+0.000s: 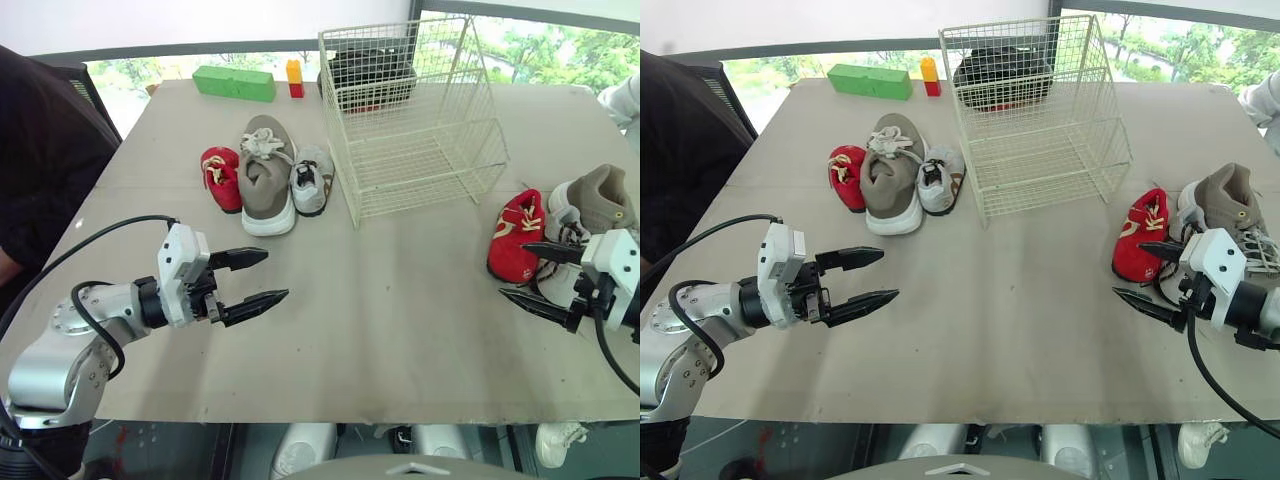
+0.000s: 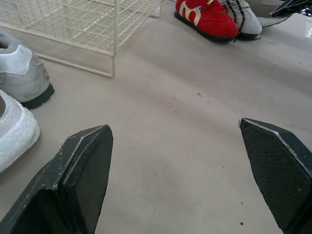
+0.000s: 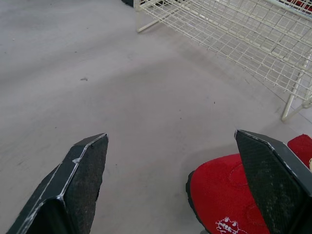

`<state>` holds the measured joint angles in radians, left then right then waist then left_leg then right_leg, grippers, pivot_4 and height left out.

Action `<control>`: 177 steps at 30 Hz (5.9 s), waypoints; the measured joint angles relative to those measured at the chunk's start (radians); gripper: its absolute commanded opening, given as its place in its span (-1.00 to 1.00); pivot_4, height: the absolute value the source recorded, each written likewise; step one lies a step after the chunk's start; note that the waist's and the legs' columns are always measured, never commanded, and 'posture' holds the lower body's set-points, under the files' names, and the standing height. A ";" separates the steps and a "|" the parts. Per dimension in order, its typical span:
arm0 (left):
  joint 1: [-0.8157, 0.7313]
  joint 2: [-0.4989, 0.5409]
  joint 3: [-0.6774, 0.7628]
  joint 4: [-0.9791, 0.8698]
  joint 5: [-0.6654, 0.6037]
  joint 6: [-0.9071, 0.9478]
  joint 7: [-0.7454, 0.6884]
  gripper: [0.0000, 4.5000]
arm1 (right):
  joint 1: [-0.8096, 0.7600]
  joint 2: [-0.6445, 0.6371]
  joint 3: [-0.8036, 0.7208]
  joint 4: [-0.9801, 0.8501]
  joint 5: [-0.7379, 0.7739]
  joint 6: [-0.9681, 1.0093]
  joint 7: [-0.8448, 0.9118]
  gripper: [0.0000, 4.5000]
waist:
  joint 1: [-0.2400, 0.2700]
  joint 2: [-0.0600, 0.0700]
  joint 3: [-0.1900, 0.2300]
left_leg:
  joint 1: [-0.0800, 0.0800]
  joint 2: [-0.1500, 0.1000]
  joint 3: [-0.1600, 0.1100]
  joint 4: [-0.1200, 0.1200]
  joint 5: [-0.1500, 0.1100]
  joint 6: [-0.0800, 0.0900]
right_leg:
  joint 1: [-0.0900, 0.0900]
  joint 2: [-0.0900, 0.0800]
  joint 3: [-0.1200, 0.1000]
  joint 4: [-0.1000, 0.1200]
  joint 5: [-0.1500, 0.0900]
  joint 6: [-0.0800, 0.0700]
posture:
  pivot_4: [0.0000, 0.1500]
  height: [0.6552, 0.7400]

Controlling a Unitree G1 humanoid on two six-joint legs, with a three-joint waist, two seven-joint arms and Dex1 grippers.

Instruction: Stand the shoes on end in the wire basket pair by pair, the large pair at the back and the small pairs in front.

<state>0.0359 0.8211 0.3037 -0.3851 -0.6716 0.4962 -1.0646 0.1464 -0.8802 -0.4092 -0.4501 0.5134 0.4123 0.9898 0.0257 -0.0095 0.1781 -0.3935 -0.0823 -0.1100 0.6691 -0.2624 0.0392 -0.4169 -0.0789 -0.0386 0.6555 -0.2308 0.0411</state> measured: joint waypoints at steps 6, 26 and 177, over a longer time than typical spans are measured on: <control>-0.068 -0.070 -0.028 -0.116 -0.075 0.057 0.107 0.98 | -0.215 -0.037 0.122 0.000 -0.037 0.050 -0.063 0.78 | -0.009 0.001 0.001 | 0.001 0.000 0.002 0.002 -0.001 0.003 | 0.001 0.000 0.001 0.000 0.000 0.000 | 1.00 1.00; 0.069 -0.200 -0.046 -0.322 -0.094 -0.032 0.277 0.98 | -1.419 0.163 0.861 1.363 -0.644 -0.475 0.370 0.50 | -0.034 0.000 0.002 | -0.002 0.001 0.012 -0.001 0.001 -0.001 | -0.007 0.001 0.010 0.000 0.001 0.000 | 1.00 1.00; -1.070 -0.105 -0.299 0.603 0.368 -0.912 0.047 0.29 | -1.520 0.024 0.654 0.683 -0.429 0.122 0.285 -1.00 | -0.040 -0.008 0.003 | -0.025 0.012 0.035 0.010 -0.002 0.002 | -0.040 0.011 0.029 0.012 0.008 0.001 | 1.00 1.00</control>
<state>-1.0344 0.7164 0.0050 0.2182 -0.3034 -0.4158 -1.0180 -1.3740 -0.8560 0.2449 0.2332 0.0841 0.5341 1.2747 -0.0141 -0.0171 0.1810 -0.4184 -0.0701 -0.0755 0.6786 -0.2640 0.0417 -0.4570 -0.0683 -0.0099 0.6673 -0.2232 0.0419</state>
